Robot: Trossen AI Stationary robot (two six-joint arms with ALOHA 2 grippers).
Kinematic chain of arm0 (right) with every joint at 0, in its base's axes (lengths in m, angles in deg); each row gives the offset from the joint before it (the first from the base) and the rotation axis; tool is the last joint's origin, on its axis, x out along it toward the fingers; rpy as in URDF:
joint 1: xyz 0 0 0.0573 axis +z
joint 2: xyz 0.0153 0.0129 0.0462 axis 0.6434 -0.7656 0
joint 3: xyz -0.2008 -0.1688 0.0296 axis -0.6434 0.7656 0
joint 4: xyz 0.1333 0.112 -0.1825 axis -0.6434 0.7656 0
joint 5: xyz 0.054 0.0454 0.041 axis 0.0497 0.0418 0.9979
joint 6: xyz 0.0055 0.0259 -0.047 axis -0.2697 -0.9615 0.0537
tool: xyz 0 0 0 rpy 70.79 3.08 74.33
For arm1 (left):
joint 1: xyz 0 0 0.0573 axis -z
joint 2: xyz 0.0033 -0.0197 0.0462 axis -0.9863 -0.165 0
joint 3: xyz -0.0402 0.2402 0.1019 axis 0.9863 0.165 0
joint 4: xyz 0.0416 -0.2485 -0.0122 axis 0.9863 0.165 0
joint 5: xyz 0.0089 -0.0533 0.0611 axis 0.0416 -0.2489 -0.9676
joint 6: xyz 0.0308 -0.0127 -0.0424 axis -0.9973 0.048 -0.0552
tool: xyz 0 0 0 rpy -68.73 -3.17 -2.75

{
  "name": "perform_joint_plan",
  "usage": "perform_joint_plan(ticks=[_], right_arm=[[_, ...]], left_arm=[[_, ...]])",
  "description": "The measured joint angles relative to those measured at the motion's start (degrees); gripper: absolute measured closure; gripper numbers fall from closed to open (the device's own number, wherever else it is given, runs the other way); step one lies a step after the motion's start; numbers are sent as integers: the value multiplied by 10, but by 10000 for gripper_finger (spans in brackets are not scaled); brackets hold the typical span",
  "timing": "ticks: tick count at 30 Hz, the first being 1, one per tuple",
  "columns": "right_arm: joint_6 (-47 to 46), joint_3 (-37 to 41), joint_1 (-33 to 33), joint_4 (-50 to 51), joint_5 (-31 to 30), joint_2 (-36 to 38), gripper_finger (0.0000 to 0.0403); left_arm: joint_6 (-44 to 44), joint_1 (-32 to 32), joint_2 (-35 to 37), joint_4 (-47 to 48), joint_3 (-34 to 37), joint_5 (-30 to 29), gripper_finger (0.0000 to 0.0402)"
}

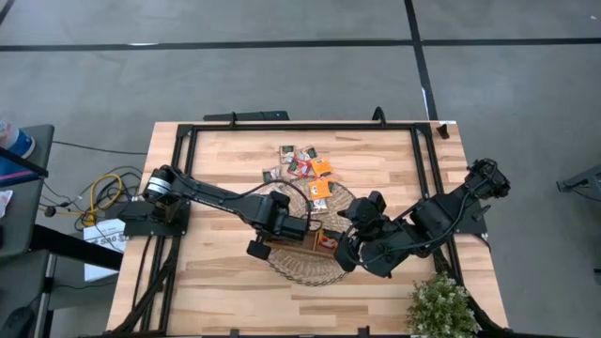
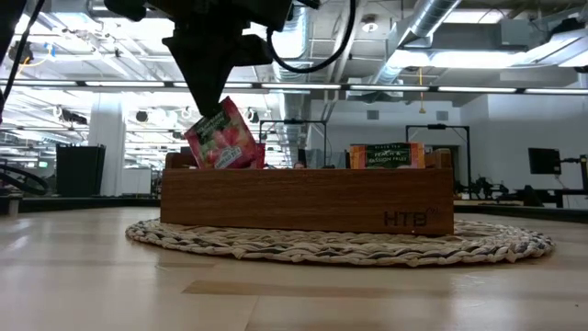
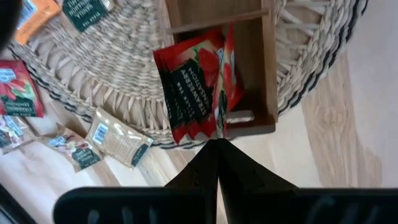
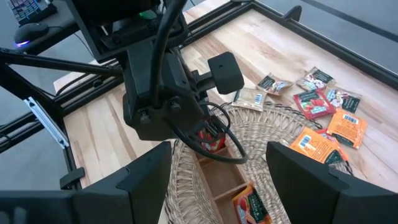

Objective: Pick & Place Tea
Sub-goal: Put the red tea bag into the left section of the wooden organizer

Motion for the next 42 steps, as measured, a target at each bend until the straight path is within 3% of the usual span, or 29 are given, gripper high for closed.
perform_joint_plan(ticks=[12,42], right_arm=[[3,0,0,0,0,0,148],[4,0,7,1,0,0,148]], left_arm=[[-14,0,0,31,-42,-36,401],[0,-3,0,1,-54,12,402]])
